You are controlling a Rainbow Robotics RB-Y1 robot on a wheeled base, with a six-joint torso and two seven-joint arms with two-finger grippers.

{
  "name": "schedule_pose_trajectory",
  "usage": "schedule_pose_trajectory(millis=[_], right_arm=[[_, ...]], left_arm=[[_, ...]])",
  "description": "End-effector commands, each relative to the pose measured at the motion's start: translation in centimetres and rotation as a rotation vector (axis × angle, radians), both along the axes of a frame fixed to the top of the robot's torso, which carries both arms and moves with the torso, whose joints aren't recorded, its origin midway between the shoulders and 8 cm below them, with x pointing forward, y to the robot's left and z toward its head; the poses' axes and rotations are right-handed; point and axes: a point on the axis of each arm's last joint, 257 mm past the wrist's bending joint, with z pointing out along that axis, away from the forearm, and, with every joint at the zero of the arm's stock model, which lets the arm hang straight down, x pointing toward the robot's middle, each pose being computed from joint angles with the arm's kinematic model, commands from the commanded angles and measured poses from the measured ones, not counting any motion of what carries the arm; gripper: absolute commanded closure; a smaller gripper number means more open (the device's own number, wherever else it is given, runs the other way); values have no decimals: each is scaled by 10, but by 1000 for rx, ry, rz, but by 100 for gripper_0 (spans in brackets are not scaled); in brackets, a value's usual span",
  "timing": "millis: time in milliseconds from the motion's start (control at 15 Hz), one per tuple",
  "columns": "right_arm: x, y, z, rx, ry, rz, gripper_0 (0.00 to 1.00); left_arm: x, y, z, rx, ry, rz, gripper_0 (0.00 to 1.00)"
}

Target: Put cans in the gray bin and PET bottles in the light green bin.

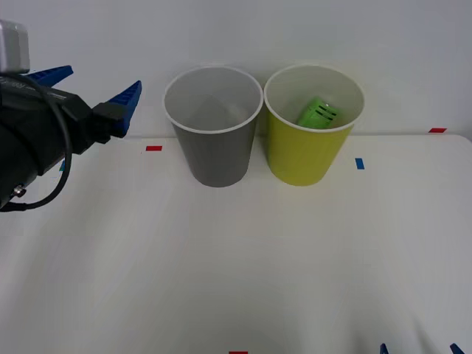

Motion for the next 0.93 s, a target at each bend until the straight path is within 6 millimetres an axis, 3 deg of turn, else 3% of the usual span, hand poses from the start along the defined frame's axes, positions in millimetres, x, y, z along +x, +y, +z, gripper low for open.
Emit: schedule_pose_trajectory(millis=[67,200,400,667,933], right_arm=[[0,0,0,0,0,0,0],[0,0,0,0,0,0,0],[0,0,0,0,0,0,0],[0,0,0,0,0,0,0],[0,0,0,0,0,0,0]], left_arm=[[-7,24,-14,-9,51,21,0],[-11,40,-34,-38,94,64,0],[-19,53,-45,-72,62,95,0],[-42,58,-60,-114,-58,122,0],[-60,73,-97,-168,-107,156,0]])
